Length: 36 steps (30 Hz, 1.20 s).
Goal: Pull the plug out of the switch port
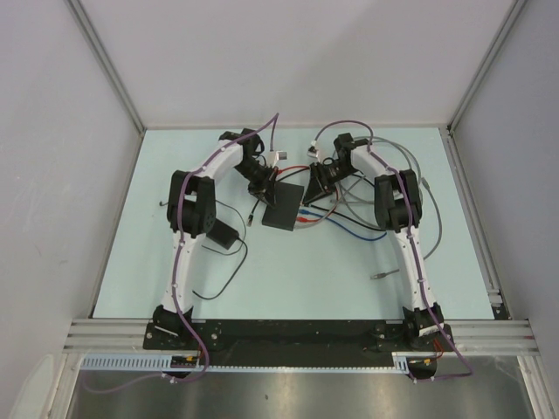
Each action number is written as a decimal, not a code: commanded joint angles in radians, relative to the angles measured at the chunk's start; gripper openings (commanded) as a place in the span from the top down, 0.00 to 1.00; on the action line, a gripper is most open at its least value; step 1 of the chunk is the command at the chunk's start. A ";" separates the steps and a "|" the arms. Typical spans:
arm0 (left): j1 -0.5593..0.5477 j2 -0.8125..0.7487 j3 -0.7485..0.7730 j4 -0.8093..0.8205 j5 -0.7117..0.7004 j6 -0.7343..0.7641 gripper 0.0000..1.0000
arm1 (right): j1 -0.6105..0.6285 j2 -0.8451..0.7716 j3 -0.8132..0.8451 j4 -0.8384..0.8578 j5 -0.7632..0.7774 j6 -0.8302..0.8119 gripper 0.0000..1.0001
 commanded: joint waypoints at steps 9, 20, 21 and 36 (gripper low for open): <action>-0.009 -0.003 0.015 -0.005 -0.064 0.023 0.98 | 0.015 0.089 0.040 0.017 0.107 -0.005 0.64; -0.012 0.005 0.033 -0.005 -0.069 0.025 0.98 | 0.029 0.101 0.054 -0.015 0.099 -0.030 0.66; -0.012 0.007 0.033 -0.005 -0.071 0.025 0.98 | 0.029 0.100 0.057 -0.017 0.101 -0.031 0.66; -0.015 0.013 0.042 -0.005 -0.075 0.026 0.99 | 0.051 0.100 0.047 0.000 0.194 0.006 0.76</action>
